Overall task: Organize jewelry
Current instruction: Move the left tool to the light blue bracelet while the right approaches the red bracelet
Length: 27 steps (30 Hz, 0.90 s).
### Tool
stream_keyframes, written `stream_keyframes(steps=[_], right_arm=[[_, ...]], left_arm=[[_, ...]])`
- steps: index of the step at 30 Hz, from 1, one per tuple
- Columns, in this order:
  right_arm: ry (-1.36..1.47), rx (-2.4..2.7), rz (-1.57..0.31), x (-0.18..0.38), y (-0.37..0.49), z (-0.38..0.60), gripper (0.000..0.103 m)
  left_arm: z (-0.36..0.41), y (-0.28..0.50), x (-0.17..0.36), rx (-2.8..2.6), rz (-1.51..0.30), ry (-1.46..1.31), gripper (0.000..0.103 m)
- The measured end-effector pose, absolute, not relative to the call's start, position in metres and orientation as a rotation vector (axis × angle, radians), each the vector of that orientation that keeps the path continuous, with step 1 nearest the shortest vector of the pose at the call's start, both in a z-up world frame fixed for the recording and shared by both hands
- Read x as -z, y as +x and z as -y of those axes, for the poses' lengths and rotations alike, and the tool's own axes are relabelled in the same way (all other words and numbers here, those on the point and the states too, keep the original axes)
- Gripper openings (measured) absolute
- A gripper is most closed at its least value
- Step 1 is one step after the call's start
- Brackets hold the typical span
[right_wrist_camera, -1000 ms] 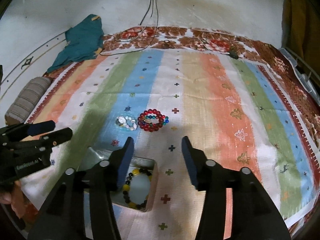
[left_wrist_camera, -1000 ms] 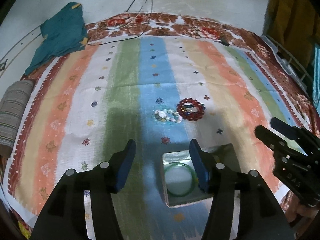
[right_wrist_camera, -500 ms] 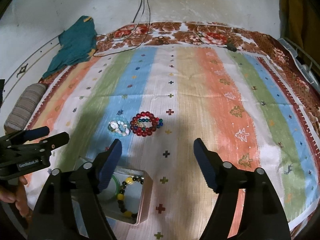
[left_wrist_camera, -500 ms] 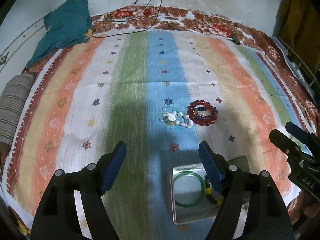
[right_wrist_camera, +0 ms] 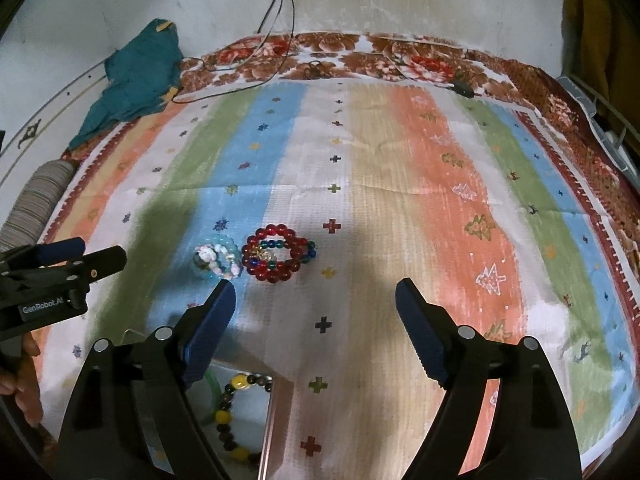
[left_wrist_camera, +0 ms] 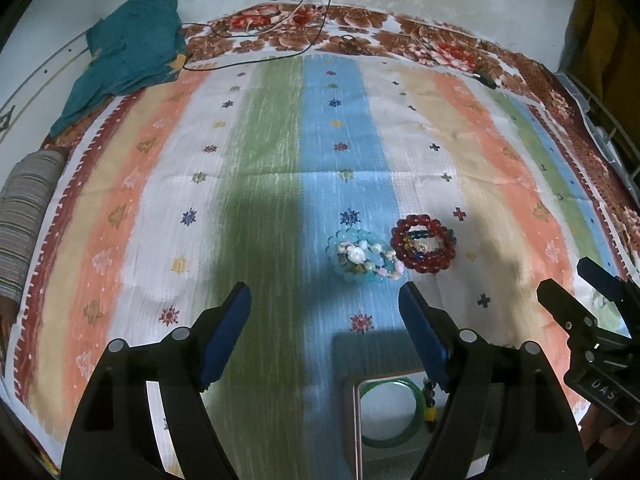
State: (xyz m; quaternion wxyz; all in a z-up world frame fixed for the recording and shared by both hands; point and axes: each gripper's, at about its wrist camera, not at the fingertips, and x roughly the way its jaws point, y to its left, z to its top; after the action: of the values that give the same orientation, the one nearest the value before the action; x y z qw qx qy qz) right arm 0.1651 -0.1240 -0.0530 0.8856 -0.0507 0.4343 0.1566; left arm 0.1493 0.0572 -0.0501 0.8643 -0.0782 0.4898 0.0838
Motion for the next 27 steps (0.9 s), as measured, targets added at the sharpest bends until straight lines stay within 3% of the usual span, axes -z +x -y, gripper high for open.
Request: stream_keyframes(steps=[27], right_arm=[[-0.127, -0.308, -0.965, 0.08, 0.207, 0.108, 0.082]], left_arm=[[-0.071, 0.192, 0.086, -0.205, -1.101, -0.158, 0.076]])
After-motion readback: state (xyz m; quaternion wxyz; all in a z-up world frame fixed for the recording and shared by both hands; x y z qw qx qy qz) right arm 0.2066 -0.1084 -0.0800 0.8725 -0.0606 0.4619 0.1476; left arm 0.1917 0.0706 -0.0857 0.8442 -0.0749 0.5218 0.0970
